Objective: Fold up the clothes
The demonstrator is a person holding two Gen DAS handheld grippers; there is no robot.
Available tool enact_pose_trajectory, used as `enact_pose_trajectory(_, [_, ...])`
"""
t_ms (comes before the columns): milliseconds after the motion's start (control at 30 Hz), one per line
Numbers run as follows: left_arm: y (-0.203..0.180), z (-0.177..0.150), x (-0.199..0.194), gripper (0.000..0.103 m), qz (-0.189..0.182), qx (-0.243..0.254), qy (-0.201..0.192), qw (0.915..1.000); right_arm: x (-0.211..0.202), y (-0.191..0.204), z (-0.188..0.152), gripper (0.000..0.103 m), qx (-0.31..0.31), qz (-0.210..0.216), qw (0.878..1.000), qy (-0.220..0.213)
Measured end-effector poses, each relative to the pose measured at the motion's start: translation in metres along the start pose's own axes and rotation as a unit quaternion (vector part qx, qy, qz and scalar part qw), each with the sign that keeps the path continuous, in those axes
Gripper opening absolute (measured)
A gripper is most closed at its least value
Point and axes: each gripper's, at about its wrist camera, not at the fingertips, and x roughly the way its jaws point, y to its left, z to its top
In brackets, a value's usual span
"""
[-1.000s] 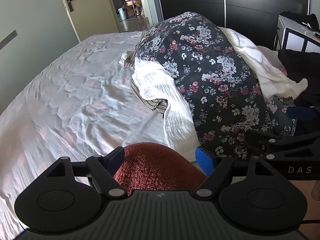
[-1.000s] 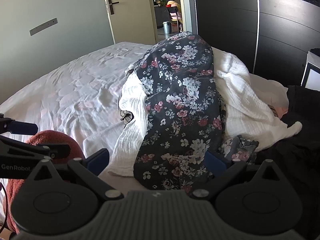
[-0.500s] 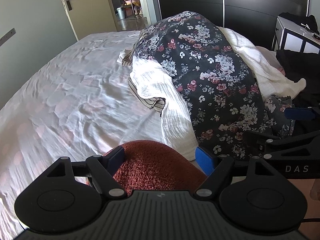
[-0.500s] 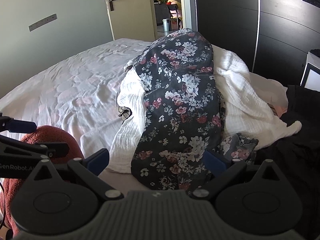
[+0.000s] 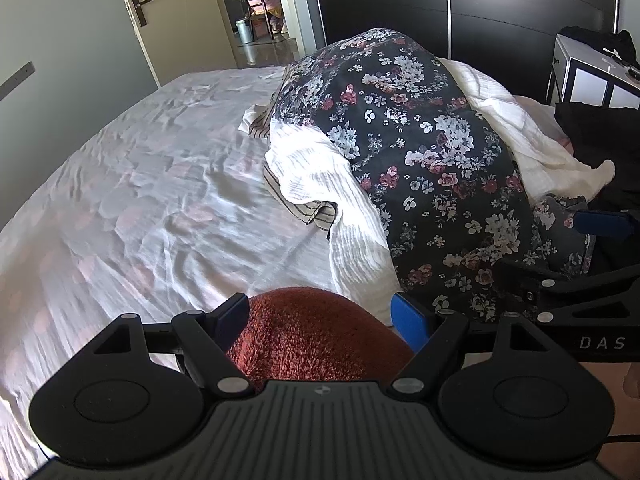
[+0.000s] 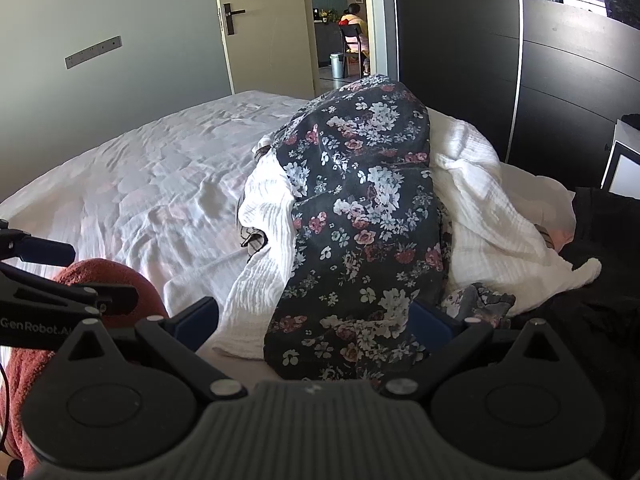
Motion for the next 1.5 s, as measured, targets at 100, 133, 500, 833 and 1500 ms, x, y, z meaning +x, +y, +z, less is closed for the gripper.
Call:
enact_pose_trajectory(100, [0.001, 0.002, 0.001, 0.092, -0.004, 0.001, 0.002, 1.0000, 0.001, 0.000, -0.002, 0.101, 0.004, 0.004, 1.000, -0.001])
enact_pose_trajectory(133, [0.002, 0.003, 0.002, 0.092, -0.006, 0.002, 0.003, 1.0000, 0.002, 0.000, -0.003, 0.101, 0.007, 0.006, 1.000, -0.002])
enact_pose_trajectory(500, [0.005, 0.025, 0.023, 0.092, -0.026, 0.019, 0.024, 0.9992, 0.018, -0.011, 0.011, 0.101, 0.013, -0.008, 1.000, -0.004])
enact_pose_trajectory(833, [0.024, 0.077, 0.061, 0.092, -0.066, 0.018, 0.037, 0.9970, 0.057, -0.024, 0.064, 0.099, -0.014, -0.021, 1.000, 0.006])
enact_pose_trajectory(1500, [0.068, 0.181, 0.261, 0.062, -0.201, -0.096, 0.048, 0.9736, 0.182, -0.081, 0.143, 0.089, 0.014, -0.077, 0.996, 0.045])
